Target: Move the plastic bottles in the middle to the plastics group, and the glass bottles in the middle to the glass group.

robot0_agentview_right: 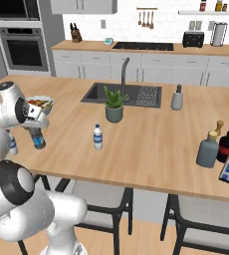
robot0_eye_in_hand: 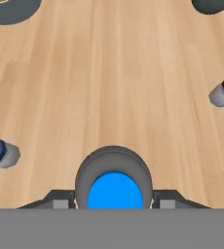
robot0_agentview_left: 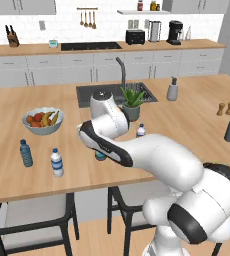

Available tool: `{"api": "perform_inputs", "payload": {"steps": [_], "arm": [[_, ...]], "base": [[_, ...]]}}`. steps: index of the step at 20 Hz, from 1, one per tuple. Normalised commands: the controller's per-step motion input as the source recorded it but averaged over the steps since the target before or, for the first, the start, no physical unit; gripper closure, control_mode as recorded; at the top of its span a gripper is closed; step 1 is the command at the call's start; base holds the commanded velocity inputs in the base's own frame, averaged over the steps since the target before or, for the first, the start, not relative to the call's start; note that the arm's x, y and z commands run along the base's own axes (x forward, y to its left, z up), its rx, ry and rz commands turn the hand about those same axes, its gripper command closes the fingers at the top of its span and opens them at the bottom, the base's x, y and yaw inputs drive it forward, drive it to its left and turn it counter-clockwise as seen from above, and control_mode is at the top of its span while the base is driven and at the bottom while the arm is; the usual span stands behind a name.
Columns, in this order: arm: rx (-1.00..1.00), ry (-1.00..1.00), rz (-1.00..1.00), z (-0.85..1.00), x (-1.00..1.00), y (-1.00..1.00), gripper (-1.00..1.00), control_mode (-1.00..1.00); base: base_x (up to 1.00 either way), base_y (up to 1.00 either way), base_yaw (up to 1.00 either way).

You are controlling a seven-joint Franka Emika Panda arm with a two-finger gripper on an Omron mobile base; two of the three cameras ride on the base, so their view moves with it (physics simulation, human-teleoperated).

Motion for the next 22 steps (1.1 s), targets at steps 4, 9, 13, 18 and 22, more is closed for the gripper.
{"api": "perform_inputs", "payload": {"steps": [4,9,13,18,22], "arm": [[-0.13,0.32,0.03,-0.28,0.50,0.19,1.00,-1.00],[-0.04,0.06,0.09,-0.47,0.34,0.07,1.00,-1.00],[0.00,-0.06,0.20,-0.44,0.02,0.29,1.00,-1.00],[0.07,-0.19,0.28,-0.32,0.00,0.25,1.00,-1.00],[0.09,-0.07,0.26,-0.03,0.10,0.12,1.00,-1.00]], "base": [[0.00,0.00,0.00],[0.00,0.00,0.00],[0.00,0.00,0.00],[0.00,0.00,0.00],[0.00,0.00,0.00]]}}
